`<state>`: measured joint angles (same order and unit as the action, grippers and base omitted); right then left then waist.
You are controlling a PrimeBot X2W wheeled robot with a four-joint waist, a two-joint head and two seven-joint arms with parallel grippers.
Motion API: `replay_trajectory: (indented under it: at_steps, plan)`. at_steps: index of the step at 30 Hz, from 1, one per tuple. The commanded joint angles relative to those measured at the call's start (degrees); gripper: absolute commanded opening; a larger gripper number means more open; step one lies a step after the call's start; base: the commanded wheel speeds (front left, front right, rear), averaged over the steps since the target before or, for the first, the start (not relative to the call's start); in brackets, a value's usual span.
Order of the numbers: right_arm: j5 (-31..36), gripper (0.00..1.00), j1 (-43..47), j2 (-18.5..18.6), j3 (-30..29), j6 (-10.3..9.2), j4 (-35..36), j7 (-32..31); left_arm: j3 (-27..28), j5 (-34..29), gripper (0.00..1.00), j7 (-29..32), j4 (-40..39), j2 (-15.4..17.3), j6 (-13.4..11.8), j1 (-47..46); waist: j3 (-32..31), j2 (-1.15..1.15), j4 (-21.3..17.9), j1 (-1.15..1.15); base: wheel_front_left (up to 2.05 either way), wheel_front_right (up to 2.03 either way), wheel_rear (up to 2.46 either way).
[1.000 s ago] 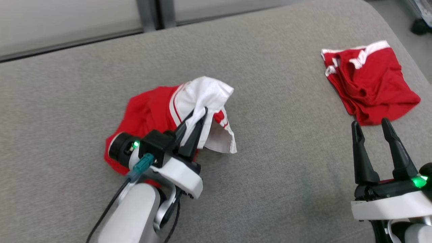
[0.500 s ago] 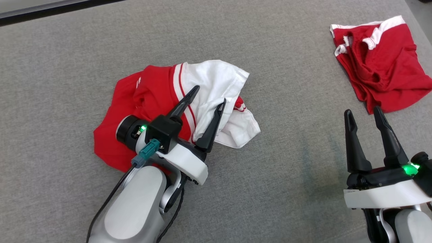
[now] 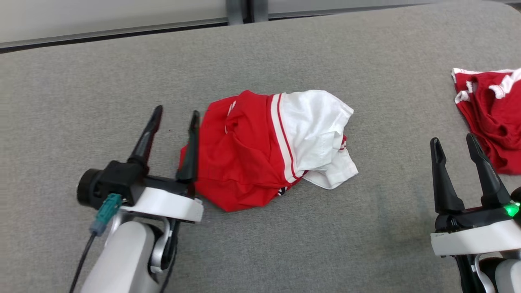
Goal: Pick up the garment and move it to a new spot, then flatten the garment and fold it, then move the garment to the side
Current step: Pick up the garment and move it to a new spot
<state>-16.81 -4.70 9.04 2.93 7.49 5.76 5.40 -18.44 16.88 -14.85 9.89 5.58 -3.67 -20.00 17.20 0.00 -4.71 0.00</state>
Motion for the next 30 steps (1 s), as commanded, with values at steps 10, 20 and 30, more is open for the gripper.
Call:
replay_trajectory:
  at_steps: [10, 20, 30]
  plan:
    - [0.70, 1.00, 4.10, 0.71, -1.56, 0.00, 1.76, -3.22, 9.84, 1.88, 1.00, -0.28, -1.79, 4.96, -2.26, 8.36, -5.97, 0.00, 6.44, 0.00, 0.00, 0.00, 0.00]
    - [0.15, 1.00, 7.91, 0.51, -1.89, 0.00, 1.39, -4.24, 9.94, 2.39, 1.00, -0.28, -1.37, 6.99, -0.33, 14.01, -9.99, 0.00, 7.32, 0.00, 0.00, 0.00, 0.00]
    - [0.97, 1.00, 12.18, 0.13, -2.18, 0.00, 1.98, -6.25, 7.91, 2.57, 1.00, 1.19, -2.71, 7.59, 0.27, 19.02, -14.50, 0.00, 6.95, 0.00, 0.00, 0.00, 0.00]
